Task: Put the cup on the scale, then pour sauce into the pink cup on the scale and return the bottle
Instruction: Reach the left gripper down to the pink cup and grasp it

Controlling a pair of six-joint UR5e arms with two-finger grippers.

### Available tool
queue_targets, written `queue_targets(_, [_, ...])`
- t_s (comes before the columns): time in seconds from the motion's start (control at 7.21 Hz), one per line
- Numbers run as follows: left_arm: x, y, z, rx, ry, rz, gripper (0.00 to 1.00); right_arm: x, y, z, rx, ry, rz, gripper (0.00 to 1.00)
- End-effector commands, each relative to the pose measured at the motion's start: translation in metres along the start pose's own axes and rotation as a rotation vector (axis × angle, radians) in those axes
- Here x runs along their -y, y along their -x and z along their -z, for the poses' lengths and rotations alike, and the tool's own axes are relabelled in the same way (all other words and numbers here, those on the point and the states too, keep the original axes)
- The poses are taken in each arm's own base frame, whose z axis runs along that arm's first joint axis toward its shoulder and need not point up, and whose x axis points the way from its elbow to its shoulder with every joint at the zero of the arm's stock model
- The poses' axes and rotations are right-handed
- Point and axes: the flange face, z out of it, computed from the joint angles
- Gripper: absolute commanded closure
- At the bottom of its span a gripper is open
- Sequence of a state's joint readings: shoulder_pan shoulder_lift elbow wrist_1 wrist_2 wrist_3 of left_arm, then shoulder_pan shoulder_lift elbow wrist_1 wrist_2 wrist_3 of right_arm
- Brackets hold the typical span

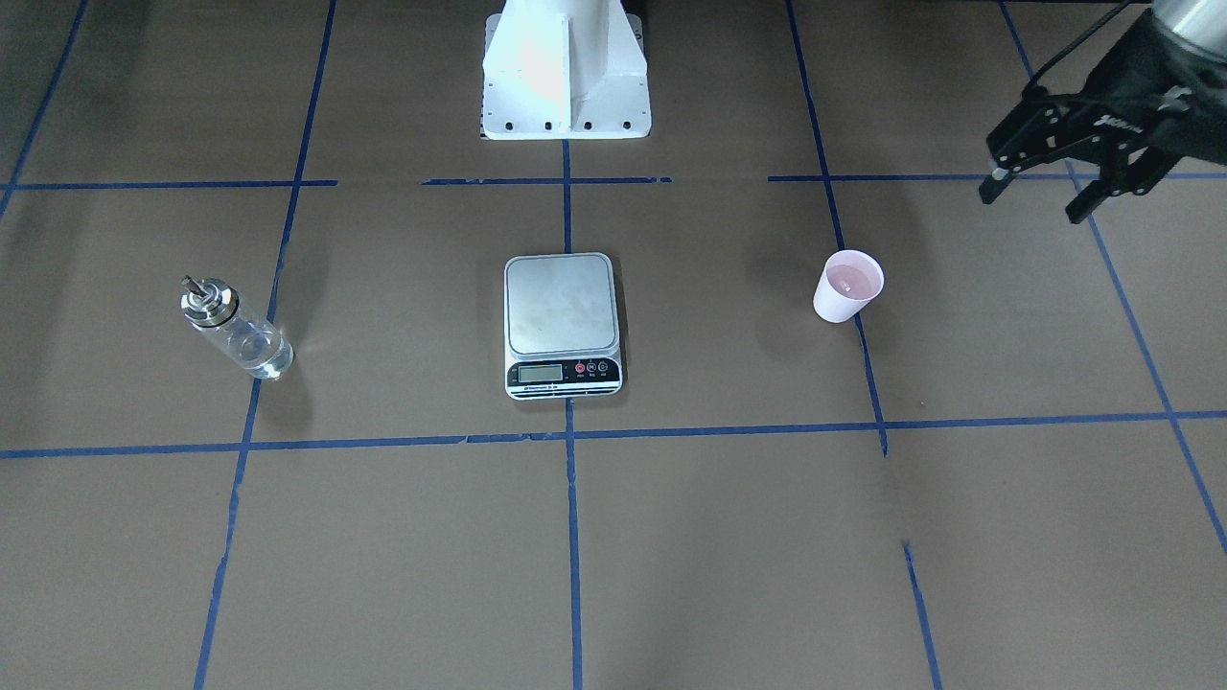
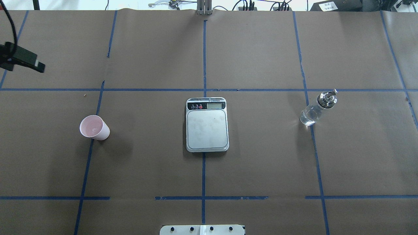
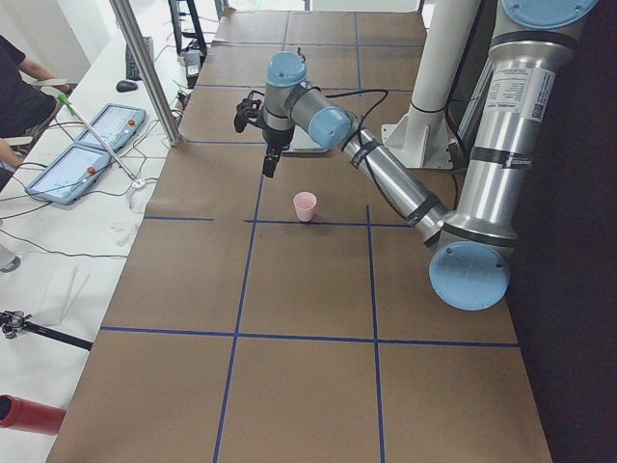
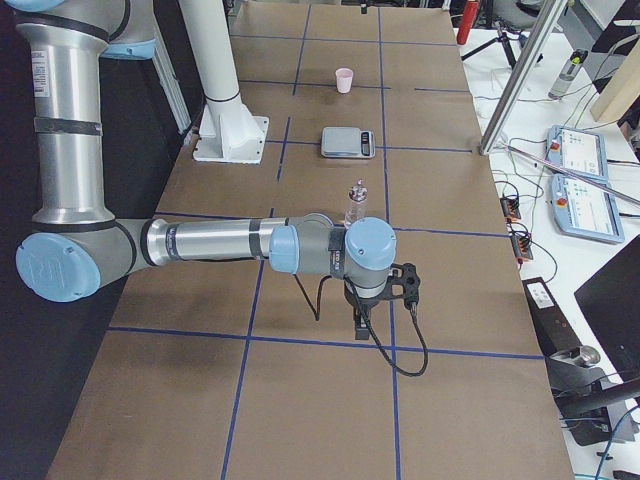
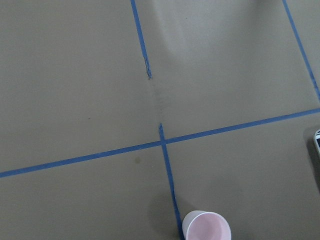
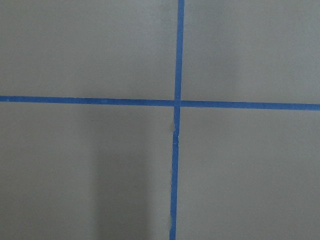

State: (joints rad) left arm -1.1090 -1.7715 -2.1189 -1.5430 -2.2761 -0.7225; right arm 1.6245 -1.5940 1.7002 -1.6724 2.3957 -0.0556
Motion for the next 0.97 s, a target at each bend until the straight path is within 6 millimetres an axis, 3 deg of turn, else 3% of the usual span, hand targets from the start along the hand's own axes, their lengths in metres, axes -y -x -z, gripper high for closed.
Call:
queue_targets(0.0, [-0.032, -0.041, -0.086, 0.093, -0.003, 0.202, 0.00, -0.001, -0.002, -0.002, -0.007, 0.002, -0.007, 0.00])
queue_targets(0.14, [-0.052, -0.031, -0.103, 0.090, -0.013, 0.251, 0.00, 0.000, -0.003, -0.003, -0.008, 0.007, -0.013, 0.00])
queue_targets(0.28, [-0.069, -0.006, -0.112, 0.080, -0.014, 0.266, 0.00, -0.002, -0.004, -0.004, -0.002, 0.007, -0.019, 0.00])
queue_targets(0.42, [-0.074, 0.010, -0.126, 0.088, -0.006, 0.272, 0.00, -0.003, -0.005, -0.005, -0.004, 0.010, -0.020, 0.00])
queue_targets(0.55, [-0.074, 0.017, -0.137, 0.096, 0.002, 0.276, 0.00, -0.002, -0.003, -0.004, -0.004, 0.008, -0.014, 0.00])
queue_targets(0.83, [-0.083, 0.009, -0.174, 0.094, -0.013, 0.326, 0.04, -0.002, -0.001, -0.002, -0.004, 0.002, -0.011, 0.00])
